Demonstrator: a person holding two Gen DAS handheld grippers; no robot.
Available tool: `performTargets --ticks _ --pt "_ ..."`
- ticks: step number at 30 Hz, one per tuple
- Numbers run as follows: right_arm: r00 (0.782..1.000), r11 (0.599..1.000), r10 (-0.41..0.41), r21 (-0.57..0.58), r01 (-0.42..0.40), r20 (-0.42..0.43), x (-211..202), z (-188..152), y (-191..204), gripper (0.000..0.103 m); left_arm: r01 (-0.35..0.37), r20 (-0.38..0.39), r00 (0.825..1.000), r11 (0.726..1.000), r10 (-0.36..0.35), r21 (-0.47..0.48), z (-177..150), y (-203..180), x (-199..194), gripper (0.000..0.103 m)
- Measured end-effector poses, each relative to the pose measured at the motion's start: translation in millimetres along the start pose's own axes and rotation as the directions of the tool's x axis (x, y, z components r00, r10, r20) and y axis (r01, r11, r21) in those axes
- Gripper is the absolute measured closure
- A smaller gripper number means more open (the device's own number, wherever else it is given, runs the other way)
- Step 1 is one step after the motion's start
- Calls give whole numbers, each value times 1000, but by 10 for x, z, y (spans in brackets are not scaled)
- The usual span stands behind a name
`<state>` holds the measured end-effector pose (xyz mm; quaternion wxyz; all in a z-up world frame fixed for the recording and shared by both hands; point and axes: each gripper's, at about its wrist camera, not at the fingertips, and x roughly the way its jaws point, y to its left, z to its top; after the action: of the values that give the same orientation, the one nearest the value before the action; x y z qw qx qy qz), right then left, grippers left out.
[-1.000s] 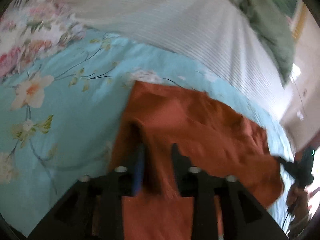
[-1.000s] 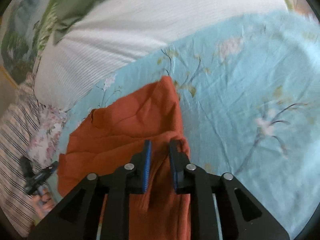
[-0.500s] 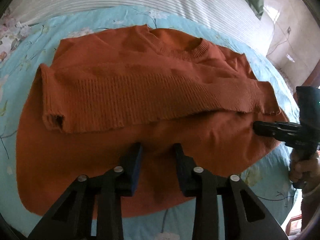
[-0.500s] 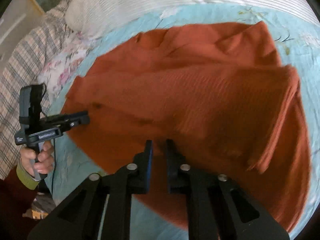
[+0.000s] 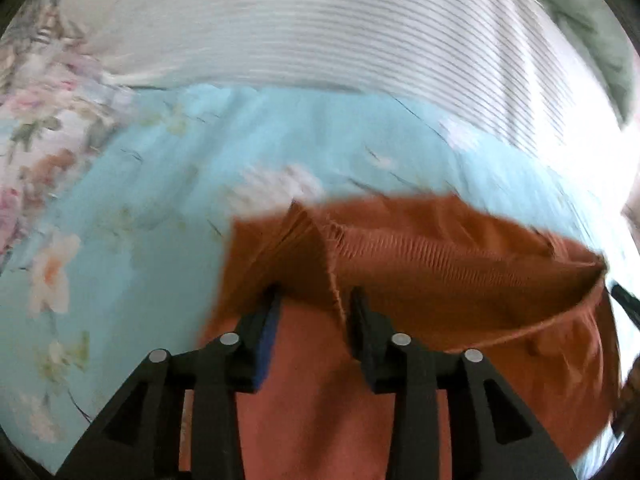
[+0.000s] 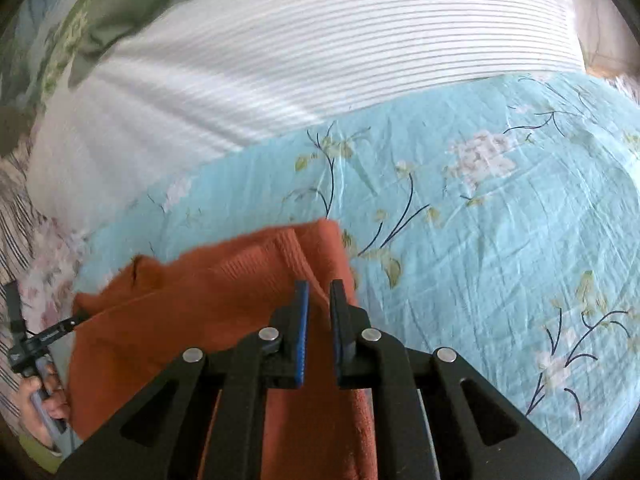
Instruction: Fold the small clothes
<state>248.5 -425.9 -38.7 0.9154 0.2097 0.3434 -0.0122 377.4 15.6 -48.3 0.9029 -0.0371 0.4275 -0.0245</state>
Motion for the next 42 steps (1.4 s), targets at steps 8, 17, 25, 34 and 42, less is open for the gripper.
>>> performTargets --ticks 8,17,25,34,42 --pt "998 997 68 -37 -68 -6 -291 -295 161 92 29 64 998 995 -23 -96 -74 264 -334 45" --pt "980 983 180 -14 -181 -84 -442 -901 454 91 145 55 989 974 -138 -174 -1093 347 -1024 33" --pt "967 971 236 59 -231 -92 -675 -1340 551 48 230 2 971 932 -239 -280 -1861 431 -1222 31" --pt "957 964 264 63 -258 -116 -868 -1537 662 35 300 3 946 876 -323 -378 -2106 457 -1116 28" --pt "952 964 264 72 -256 -157 -919 -1648 727 25 286 67 955 833 -289 -474 -1851 648 -844 29"
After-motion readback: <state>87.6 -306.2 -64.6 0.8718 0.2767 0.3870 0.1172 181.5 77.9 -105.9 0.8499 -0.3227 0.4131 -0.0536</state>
